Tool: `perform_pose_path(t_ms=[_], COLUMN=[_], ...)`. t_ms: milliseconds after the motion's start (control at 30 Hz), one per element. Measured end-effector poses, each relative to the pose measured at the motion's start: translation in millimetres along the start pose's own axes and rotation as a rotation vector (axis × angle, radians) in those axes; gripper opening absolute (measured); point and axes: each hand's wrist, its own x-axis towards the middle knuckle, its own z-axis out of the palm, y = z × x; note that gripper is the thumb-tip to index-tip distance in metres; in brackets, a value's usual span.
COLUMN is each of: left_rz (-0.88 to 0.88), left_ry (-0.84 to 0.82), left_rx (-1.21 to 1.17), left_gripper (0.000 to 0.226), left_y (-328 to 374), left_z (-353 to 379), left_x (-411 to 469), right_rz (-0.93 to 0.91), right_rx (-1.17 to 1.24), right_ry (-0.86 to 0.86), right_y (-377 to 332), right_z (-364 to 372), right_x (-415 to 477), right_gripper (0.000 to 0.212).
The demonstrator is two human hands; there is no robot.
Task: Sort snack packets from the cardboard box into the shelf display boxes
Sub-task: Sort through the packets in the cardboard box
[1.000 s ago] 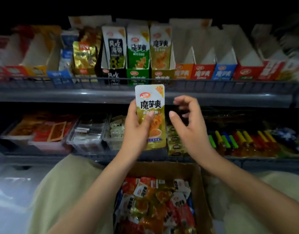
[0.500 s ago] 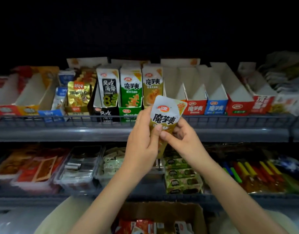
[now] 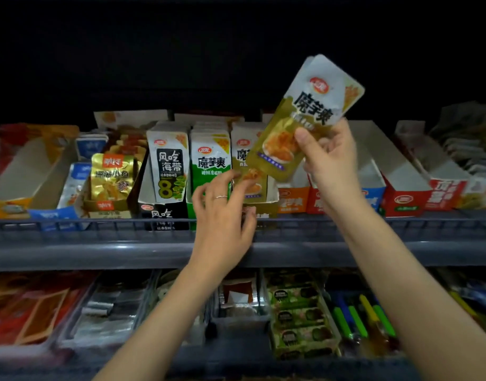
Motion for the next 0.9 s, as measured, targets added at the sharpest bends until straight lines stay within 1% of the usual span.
perform_pose_path(t_ms=[100,200,300,367,400,467,600,700,800,900], left_rz=[0.004,0.035,0.075,0.097,0.107,0.124,0.151,0.147,0.124,0.11], left_ry=[-0.033,-0.069,-0.072,-0.074,-0.076,-0.081,-0.084,-0.074,-0.068,-0.078], left_rx=[0.08,0.114,0.129,0.144,0.151,0.162,0.183,0.185,0.175,0.16], left_gripper=[0.028,0.027,0.025,0.025,0.025,0.025,0.026,0.024,0.023,0.022], left_y=[-13,-18,-21,-23,-24,-25,-27,-25,-21,-20], left_z=[4,8,11,11,11,10,10,10,11,9], left_x=[2,3,4,3,3,3,2,2,3,3], right_rz=[0.051,0.067,0.075,0.084,0.083,0.084,0.057,0.048,-0.028,-0.076], right_rx=[0.004,-0.049,-0.172,-0.266,-0.287,-0.329,-0.542,-0.597,-0.749,-0.888], right_ry=[-0.036,-0.107,-0.227,-0.313,-0.331,-0.32,-0.266,-0.291,-0.308,-0.31], right_y=[18,35,48,55,58,63,68,67,62,61], right_z=[11,20,23,25,26,28,26,25,25,27], right_x=[18,29,34,35,35,35,35,33,32,32], right_gripper=[0.022,0.025,0.032,0.032,0.033,0.035,0.047,0.057,0.07,0.068])
